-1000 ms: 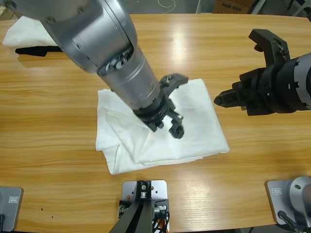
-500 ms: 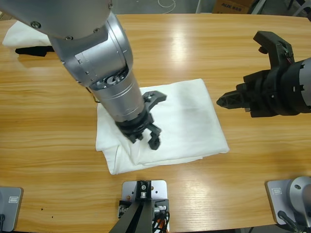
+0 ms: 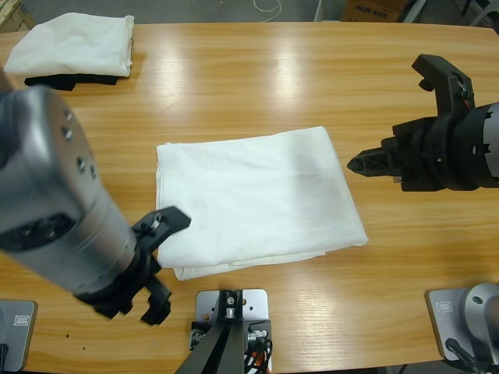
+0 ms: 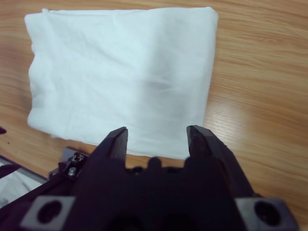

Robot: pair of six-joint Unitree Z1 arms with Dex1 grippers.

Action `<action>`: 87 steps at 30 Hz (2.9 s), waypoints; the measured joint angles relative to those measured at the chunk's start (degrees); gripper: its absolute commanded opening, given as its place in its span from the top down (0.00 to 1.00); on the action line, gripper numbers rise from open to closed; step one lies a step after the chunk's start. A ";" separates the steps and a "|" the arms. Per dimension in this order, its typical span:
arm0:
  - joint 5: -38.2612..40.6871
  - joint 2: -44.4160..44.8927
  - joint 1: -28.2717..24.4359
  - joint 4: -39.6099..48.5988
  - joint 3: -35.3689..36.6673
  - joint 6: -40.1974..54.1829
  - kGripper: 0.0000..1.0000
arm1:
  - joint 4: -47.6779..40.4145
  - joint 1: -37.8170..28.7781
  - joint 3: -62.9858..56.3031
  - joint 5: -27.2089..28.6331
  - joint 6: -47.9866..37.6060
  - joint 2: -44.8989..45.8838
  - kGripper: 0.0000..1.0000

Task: Fold clothes

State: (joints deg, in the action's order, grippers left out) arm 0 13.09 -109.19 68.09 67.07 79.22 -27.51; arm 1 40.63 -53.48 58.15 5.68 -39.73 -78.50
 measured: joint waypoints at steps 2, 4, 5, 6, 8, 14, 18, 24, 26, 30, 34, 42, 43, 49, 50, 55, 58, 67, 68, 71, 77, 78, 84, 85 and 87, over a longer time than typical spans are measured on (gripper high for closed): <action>-0.88 0.95 0.69 0.38 -0.35 -0.96 0.48 | -0.16 0.00 -0.27 -0.01 0.01 0.01 1.00; -4.24 2.58 0.85 -0.22 -0.08 -1.08 0.80 | -1.13 0.10 -0.82 -0.74 0.29 0.02 1.00; -5.73 3.42 0.85 -1.24 0.48 -1.08 1.00 | -1.78 0.54 -1.10 -1.99 0.30 0.06 1.00; -6.81 4.01 0.86 -3.13 1.03 -1.08 1.00 | -2.64 1.32 -1.40 -3.64 0.41 0.09 1.00; -7.83 4.33 0.86 -8.18 1.66 -0.90 1.00 | -4.93 3.16 -2.46 -6.13 1.87 0.10 1.00; -7.88 2.85 1.11 -18.50 1.48 0.10 1.00 | -11.92 10.39 -5.21 -13.96 8.49 -1.92 1.00; -8.61 1.84 1.51 -22.02 -3.37 -0.45 1.00 | -19.95 15.74 -7.77 -19.92 11.87 -6.37 1.00; -10.78 1.69 2.40 -25.57 -10.36 -3.45 1.00 | -29.15 20.68 -8.31 -25.08 13.86 -16.15 1.00; -10.88 1.41 2.45 -26.44 -11.51 -4.21 1.00 | -30.68 20.91 -8.26 -25.72 14.04 -19.37 1.00; -10.88 0.22 2.49 -27.59 -12.09 -5.22 1.00 | -33.62 20.93 -8.31 -26.33 14.08 -24.75 1.00; -10.88 -0.93 2.57 -28.61 -13.08 -6.10 1.00 | -37.79 21.29 -9.39 -26.44 14.59 -28.97 1.00; -10.79 -2.36 3.39 -31.35 -14.16 -7.05 1.00 | -41.16 26.63 -9.27 -26.44 15.84 -32.26 1.00; -10.77 -2.36 3.41 -31.76 -14.29 -7.14 1.00 | -41.16 27.00 -9.18 -26.44 16.11 -32.35 1.00; -10.62 -2.34 3.42 -32.70 -14.69 -7.41 1.00 | -41.16 29.09 -8.80 -26.31 18.34 -32.53 0.34; -10.62 -2.29 3.42 -32.73 -14.80 -7.41 0.98 | -41.17 29.60 -8.71 -26.17 19.15 -32.49 0.03; -11.66 -0.80 3.55 -32.10 -16.40 -7.41 0.00 | -37.40 33.74 -6.86 -23.58 22.19 -27.82 0.00; -14.36 1.58 3.68 -30.84 -17.03 -7.41 0.00 | -30.51 38.86 -6.39 -23.72 22.40 -20.87 0.00; -16.24 12.19 1.32 -25.60 -17.08 -7.97 0.00 | -31.58 43.71 -26.36 -32.16 13.64 -6.42 0.14; -16.24 13.01 0.88 -24.75 -17.08 -7.97 0.00 | -32.50 43.66 -27.98 -32.91 12.38 -6.38 0.14; -16.25 15.79 -0.42 -22.35 -17.09 -7.97 0.00 | -37.02 43.63 -32.41 -35.15 10.95 -7.86 0.14; -16.52 21.06 -1.25 -17.35 -17.17 -7.98 0.00 | -55.46 43.68 -39.54 -39.73 10.58 -15.30 0.18; -16.55 21.78 -1.31 -16.72 -17.22 -7.98 0.00 | -57.76 43.69 -39.96 -40.53 10.58 -16.36 0.25; -16.56 23.59 -1.38 -14.86 -18.32 -8.49 0.00 | -65.70 43.69 -42.17 -44.23 10.58 -20.33 0.27; -16.56 23.58 -1.38 -14.84 -18.52 -8.75 0.00 | -65.89 43.65 -42.41 -44.73 10.58 -20.67 0.27; -16.57 23.59 -1.38 -14.84 -18.76 -9.03 0.00 | -66.06 43.39 -43.01 -45.91 10.49 -20.85 0.27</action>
State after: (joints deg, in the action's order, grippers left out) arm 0 -3.47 -85.60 66.71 52.23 60.46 -36.54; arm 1 -25.43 -10.09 15.15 -40.23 -29.24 -99.35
